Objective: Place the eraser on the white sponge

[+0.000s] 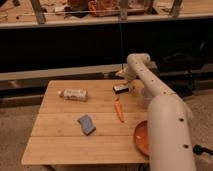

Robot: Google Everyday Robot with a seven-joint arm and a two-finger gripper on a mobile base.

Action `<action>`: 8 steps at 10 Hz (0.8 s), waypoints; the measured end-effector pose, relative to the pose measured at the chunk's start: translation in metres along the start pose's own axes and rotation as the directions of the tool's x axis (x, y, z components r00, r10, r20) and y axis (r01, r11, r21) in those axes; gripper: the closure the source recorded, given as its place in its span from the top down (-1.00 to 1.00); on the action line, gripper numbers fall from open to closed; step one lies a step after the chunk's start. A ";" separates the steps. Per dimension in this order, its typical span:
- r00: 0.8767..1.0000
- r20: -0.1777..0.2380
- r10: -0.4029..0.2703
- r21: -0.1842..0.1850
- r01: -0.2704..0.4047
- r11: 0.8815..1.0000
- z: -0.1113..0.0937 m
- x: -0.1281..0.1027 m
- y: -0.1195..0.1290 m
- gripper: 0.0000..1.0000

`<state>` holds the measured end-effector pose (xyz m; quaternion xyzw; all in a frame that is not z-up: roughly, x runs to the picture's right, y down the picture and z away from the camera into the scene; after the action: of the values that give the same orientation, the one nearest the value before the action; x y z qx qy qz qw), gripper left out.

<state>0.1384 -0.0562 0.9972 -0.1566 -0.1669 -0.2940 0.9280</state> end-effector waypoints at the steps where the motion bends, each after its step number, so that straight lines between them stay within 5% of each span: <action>1: 1.000 0.013 0.009 -0.014 -0.009 1.000 0.007 0.002 0.000 0.60; 8: 0.996 0.084 0.019 -0.121 -0.009 0.993 0.046 -0.016 0.004 0.60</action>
<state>0.1182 -0.0274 1.0311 -0.2260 -0.1871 -0.2902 0.9109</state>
